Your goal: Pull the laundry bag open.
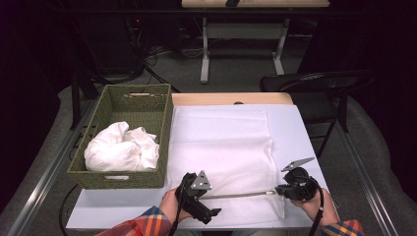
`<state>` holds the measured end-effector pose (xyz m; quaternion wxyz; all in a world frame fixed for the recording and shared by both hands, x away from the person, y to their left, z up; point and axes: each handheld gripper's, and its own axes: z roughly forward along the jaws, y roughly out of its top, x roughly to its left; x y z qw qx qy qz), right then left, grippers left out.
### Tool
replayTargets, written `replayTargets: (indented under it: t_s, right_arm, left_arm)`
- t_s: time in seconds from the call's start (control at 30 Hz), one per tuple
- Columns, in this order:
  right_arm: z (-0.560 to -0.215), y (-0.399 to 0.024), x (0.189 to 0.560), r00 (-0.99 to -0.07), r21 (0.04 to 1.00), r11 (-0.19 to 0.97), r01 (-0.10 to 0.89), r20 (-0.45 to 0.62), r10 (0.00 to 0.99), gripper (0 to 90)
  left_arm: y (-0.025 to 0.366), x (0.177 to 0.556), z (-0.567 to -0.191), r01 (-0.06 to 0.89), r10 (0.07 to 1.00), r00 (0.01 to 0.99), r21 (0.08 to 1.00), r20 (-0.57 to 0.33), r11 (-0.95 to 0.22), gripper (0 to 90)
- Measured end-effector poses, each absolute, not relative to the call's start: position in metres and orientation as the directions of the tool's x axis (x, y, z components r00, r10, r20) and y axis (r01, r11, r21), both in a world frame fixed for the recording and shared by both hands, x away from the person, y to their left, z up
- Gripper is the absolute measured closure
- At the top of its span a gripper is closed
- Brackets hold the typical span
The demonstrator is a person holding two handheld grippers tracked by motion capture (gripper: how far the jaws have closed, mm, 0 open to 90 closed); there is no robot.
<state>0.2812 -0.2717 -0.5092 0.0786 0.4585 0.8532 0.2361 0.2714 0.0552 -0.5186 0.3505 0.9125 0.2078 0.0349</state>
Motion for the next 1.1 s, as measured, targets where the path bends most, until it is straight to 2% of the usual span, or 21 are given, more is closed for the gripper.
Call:
replayTargets:
  t_s: [0.93,1.1]
  right_arm:
    - [-0.507,-0.273,0.279,-0.575,0.498,0.462,0.734,0.093,0.813,86.0]
    - [-0.505,-0.273,0.279,-0.576,0.502,0.462,0.731,0.091,0.813,86.0]
  left_arm:
    - [-0.033,0.278,-0.528,0.256,0.235,0.965,0.631,-0.118,-0.733,0.0]
    - [-0.048,0.280,-0.527,0.237,0.208,0.971,0.636,-0.121,-0.734,4.5]
